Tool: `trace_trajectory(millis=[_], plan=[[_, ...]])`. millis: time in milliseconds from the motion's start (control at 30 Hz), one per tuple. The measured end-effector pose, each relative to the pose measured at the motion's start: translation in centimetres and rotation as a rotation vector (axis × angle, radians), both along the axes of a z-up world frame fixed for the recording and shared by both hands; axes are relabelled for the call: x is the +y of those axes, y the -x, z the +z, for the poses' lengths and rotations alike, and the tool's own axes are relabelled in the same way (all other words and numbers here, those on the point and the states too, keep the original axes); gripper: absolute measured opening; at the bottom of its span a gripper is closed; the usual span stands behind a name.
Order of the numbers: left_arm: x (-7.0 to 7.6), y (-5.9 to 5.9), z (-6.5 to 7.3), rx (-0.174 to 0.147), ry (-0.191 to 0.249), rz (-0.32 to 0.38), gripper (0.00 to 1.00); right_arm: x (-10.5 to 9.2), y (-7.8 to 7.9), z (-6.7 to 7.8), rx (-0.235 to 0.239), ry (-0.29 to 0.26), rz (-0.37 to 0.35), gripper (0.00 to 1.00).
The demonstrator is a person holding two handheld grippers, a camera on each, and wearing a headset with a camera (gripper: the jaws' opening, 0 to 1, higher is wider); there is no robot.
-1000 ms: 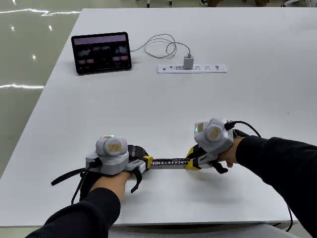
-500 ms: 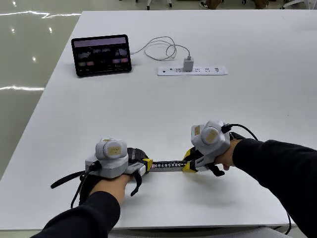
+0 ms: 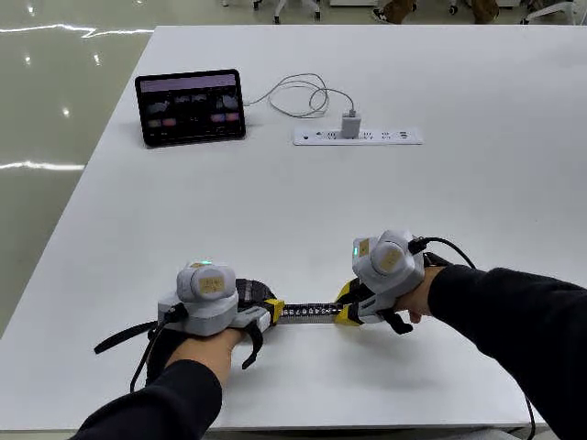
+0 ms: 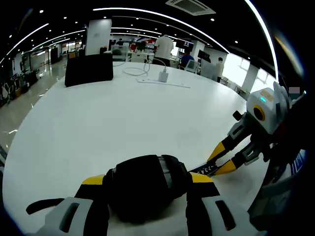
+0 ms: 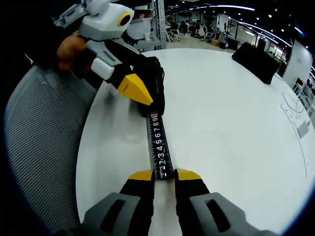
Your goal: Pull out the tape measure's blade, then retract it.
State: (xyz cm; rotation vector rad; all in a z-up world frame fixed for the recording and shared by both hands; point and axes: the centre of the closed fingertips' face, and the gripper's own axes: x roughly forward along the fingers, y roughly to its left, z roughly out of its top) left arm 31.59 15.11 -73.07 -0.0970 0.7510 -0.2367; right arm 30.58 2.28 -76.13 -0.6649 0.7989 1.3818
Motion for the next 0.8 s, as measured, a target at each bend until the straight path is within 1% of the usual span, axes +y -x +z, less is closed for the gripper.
trace_trajectory(millis=[233, 533, 800], plan=[[0.0, 0.0, 0.0, -0.001, 0.006, 0.000, 0.59, 0.2, 0.1, 0.0, -0.001, -0.007, -0.004, 0.11], [0.0, 0.0, 0.0, -0.001, 0.013, -0.005, 0.58, 1.1, 0.3, 0.1, -0.004, -0.019, -0.002, 0.11], [0.1, 0.0, 0.0, 0.001, 0.019, -0.006, 0.58, 1.7, 0.4, 0.1, -0.001, -0.045, -0.021, 0.11]])
